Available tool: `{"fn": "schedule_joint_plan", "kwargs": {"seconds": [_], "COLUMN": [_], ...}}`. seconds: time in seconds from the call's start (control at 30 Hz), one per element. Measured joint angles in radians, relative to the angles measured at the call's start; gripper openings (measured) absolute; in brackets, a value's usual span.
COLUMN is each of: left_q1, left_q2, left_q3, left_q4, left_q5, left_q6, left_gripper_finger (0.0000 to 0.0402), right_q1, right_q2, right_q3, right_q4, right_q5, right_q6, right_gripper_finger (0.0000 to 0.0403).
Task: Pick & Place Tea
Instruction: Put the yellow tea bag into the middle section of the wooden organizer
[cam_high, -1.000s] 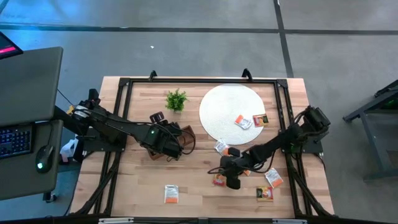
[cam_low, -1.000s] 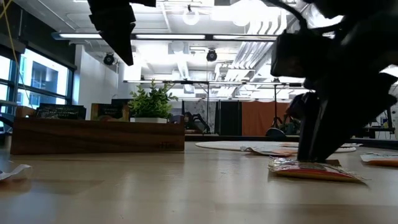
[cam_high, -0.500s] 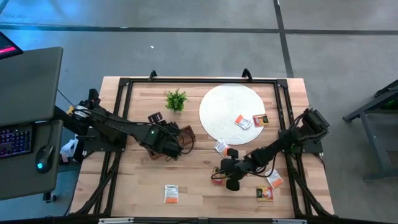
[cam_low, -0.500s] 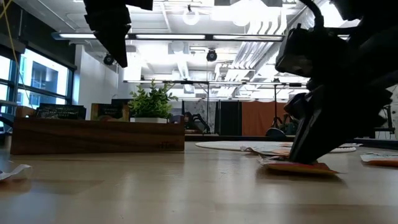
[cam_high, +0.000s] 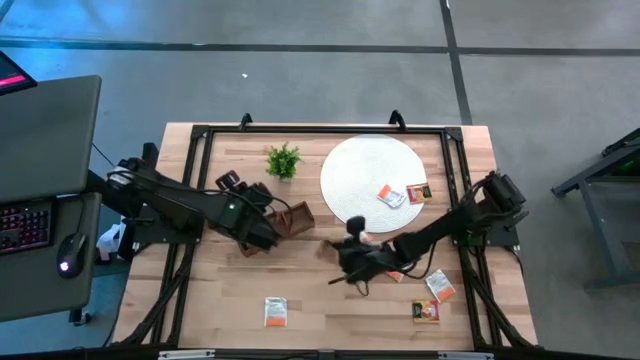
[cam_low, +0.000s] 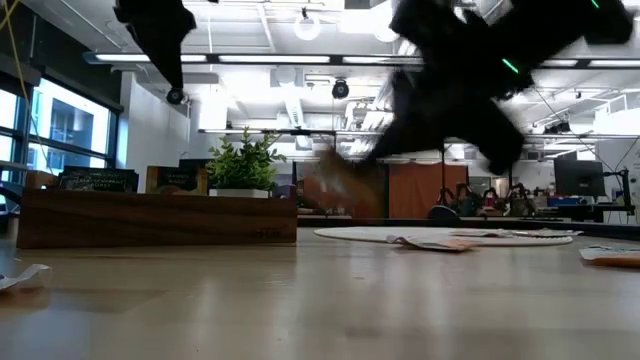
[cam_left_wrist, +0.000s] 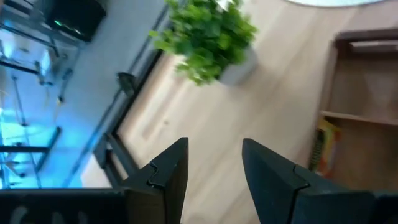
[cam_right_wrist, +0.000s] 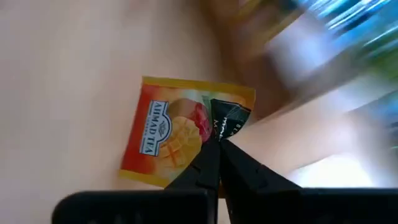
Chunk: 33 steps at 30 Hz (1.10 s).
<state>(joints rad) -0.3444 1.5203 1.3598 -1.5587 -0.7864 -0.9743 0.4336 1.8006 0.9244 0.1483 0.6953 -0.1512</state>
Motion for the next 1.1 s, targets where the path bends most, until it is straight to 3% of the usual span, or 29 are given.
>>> {"fn": "schedule_joint_plan", "kwargs": {"seconds": [0.07, 0.13, 0.3, 0.4, 0.7, 0.87, 1.1], "left_q1": [-0.004, -0.003, -0.003, -0.003, -0.003, -0.003, -0.003], "left_q2": [-0.022, -0.051, -0.131, -0.161, -0.178, -0.178, -0.178], "left_q3": [0.000, 0.000, 0.000, 0.001, 0.000, 0.000, 0.000], "left_q4": [-0.016, -0.010, -0.009, -0.017, -0.012, -0.012, -0.012], "left_q5": [-0.032, -0.047, -0.072, -0.079, -0.069, -0.071, -0.085], "left_q6": [-0.001, 0.006, 0.008, 0.008, 0.035, 0.052, 0.050], "left_gripper_finger": [0.0147, 0.0147, 0.0147, 0.0147, 0.0147, 0.0147, 0.0147], "right_q1": [-0.023, -0.062, -0.163, -0.205, -0.272, -0.272, -0.274], "right_q2": [0.028, 0.069, 0.185, 0.292, 0.517, 0.533, 0.534], "right_q3": [0.054, 0.101, 0.246, 0.334, 0.520, 0.526, 0.535], "right_q4": [0.051, 0.162, 0.385, 0.402, 0.399, 0.406, 0.403], "right_q5": [0.167, 0.199, -0.001, -0.024, -0.101, -0.107, -0.140], "right_q6": [-0.218, -0.385, -0.629, -0.741, -0.820, -0.943, -0.952], "right_gripper_finger": [0.0002, 0.0003, 0.0002, 0.0002, 0.0001, 0.0001, 0.0030]}}
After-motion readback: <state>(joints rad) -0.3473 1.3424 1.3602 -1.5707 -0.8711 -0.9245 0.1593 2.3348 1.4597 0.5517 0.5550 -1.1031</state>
